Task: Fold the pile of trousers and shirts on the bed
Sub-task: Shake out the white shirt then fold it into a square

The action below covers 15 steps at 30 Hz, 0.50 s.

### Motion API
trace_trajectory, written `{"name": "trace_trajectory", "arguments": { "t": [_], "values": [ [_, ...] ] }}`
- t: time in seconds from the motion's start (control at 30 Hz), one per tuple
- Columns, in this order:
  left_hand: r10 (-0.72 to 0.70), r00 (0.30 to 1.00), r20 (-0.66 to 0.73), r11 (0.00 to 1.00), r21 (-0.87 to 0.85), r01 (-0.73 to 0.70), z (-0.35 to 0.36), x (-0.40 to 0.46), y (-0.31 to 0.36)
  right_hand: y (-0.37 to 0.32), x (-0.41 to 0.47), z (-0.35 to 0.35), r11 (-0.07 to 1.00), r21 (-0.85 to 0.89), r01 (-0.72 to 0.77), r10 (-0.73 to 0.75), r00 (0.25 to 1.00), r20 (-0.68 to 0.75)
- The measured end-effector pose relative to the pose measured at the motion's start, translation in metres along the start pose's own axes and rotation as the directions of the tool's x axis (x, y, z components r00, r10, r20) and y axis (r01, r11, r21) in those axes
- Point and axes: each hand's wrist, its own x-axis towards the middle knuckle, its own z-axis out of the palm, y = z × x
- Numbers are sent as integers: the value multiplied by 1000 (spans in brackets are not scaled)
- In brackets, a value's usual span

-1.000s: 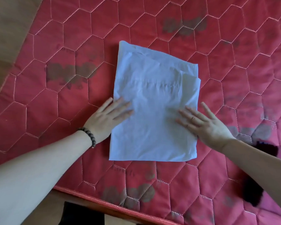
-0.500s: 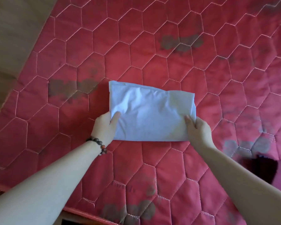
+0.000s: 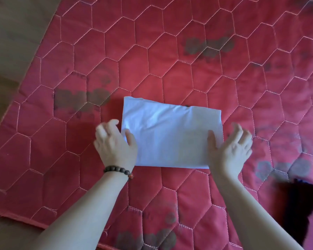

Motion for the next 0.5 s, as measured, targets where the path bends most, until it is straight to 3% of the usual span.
{"name": "trace_trajectory", "arguments": {
  "t": [0.07, 0.13, 0.2, 0.23, 0.4, 0.5],
  "values": [
    [368, 929, -36, 930, -9, -368, 2, 3, 8, -24, -6, 7, 968, 36, 247, -248, 968, 24],
    [626, 767, 137, 774, 4, -633, 17, 3, 17, -50, -16, 28, 848, 71, 526, -530, 833, 158],
    [625, 689, 366, 716, 83, -694, 33, 6, 18, -63, -27, 51, 717, 8, 697, -671, 687, 279],
    [595, 687, 417, 714, 120, -690, 39, 8, 15, -63, -27, 58, 706, -10, 709, -663, 665, 342],
    [597, 700, 391, 734, 86, -674, 53, 15, 4, -29, -5, 70, 707, -117, 698, -602, 680, 418],
    [527, 772, 356, 799, 102, -593, 55, 13, 0, -11, 7, 62, 781, -208, 589, -486, 783, 388]
  ]
}}
